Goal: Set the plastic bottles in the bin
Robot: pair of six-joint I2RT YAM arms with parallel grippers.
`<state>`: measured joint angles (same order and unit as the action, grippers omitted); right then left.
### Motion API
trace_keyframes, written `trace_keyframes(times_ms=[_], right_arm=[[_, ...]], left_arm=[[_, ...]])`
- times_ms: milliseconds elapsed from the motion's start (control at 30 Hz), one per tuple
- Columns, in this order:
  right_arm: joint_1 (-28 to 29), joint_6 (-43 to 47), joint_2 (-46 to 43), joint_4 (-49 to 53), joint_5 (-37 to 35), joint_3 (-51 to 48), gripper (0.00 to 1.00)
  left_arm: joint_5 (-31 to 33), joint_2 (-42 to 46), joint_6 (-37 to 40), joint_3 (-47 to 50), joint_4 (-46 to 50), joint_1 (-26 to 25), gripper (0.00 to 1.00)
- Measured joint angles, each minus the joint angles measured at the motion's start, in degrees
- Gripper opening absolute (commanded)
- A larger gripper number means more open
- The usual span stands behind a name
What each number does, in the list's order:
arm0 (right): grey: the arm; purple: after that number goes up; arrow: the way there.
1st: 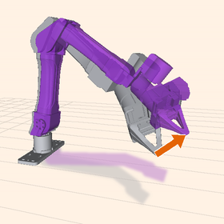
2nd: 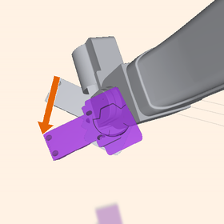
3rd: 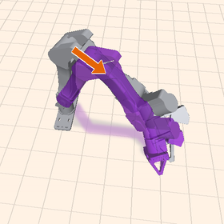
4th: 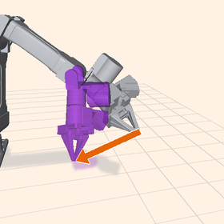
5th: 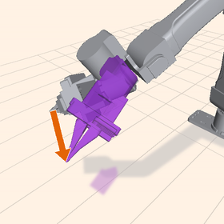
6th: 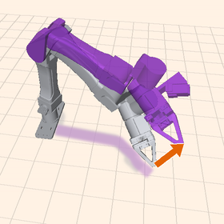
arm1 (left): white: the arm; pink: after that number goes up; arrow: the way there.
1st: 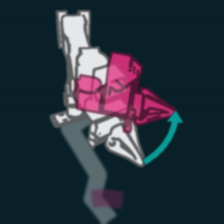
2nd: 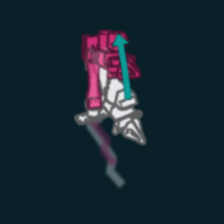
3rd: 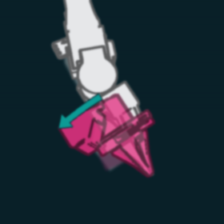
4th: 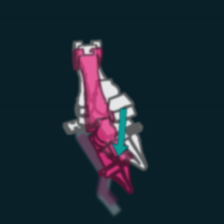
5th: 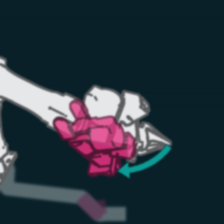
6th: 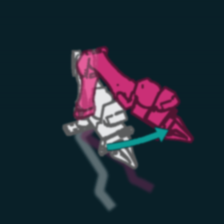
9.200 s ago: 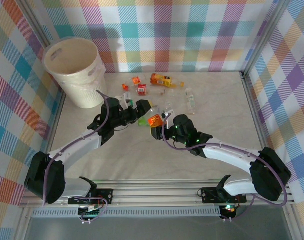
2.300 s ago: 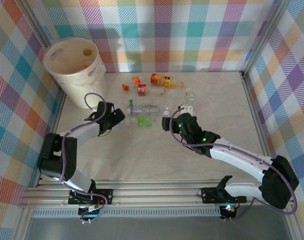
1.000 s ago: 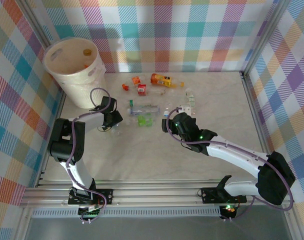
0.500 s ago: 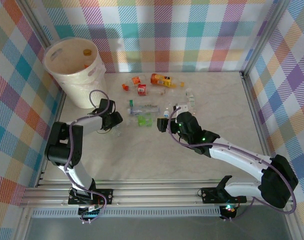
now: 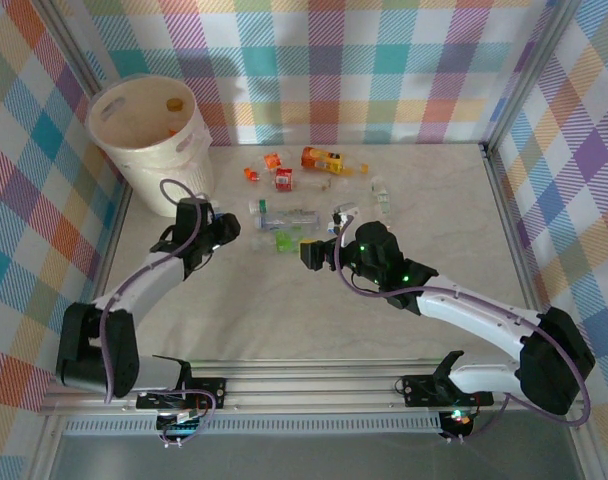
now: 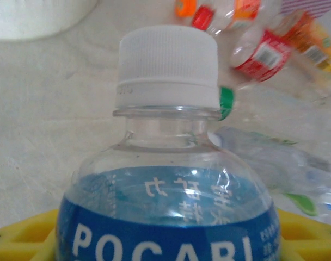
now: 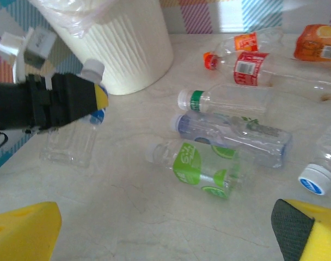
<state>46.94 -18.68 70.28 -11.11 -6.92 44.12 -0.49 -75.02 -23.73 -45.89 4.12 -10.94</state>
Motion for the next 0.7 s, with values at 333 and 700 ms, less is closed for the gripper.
trace_keyframes(times_ms=[333,700], right_arm=[[0.0,1.6,1.8,-2.2,4.9,0.5,1.0],[0.0,1.6,2.4,-3.1,6.0,1.2,1.0]], left_arm=[[-0.5,13.5,5.9,-4.7,3.5,0.4,0.42],[3.6,12.2,14.2,-26.4,9.3,3.8,0.42]])
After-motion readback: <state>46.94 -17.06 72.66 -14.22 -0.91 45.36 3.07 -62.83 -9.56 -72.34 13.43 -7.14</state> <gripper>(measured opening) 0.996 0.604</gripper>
